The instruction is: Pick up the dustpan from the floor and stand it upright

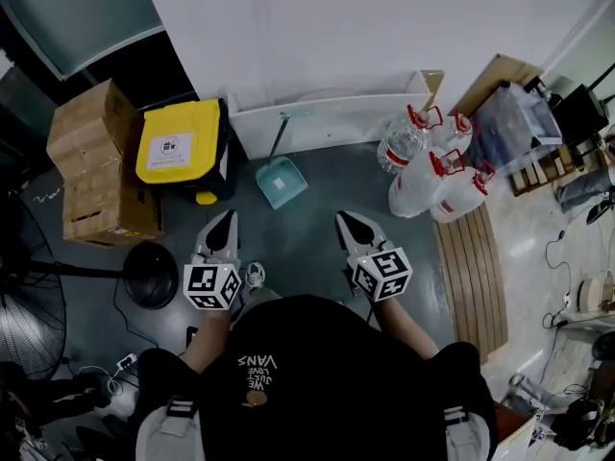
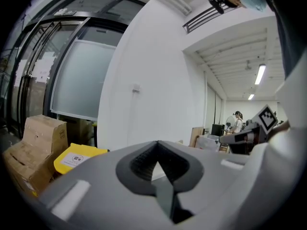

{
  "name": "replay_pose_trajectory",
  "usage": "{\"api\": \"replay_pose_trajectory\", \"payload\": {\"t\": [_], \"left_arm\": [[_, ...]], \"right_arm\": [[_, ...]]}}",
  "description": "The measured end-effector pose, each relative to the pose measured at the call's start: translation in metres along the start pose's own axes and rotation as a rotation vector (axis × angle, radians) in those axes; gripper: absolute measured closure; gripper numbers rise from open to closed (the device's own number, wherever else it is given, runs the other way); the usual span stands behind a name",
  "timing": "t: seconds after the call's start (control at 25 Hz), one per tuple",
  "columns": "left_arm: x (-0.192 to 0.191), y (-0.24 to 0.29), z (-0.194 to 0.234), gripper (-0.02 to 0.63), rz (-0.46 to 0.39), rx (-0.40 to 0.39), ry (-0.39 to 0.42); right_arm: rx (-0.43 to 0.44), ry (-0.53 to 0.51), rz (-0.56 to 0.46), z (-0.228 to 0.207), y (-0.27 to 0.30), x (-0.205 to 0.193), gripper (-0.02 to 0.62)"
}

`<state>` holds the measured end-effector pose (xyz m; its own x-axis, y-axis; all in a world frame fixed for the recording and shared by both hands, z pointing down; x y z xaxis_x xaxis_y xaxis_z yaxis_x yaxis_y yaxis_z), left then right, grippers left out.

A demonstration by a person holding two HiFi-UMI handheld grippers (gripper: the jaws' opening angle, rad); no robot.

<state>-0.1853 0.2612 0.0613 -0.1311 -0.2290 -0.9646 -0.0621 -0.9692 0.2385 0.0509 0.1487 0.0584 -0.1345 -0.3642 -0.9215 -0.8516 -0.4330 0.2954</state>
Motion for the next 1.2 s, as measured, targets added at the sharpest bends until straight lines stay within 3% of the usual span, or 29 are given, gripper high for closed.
{"api": "replay_pose_trajectory", "payload": {"t": [1.2], "left_arm": [[-0.020,-0.006,0.025,0.554,0.023,0.004,-0.035]], "right_arm": [[0.002,0.029,0.056,0.015,0.038,-0.015,0.594]]}}
Point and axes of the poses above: the fingertips, and each gripper's own axes: y forward along the fingers, z to its left, x out of its top, the point moved 3 cm from there along -y, backward along the fingers, and after that the axes turned 5 degrees about z, right-handed, at the moved point
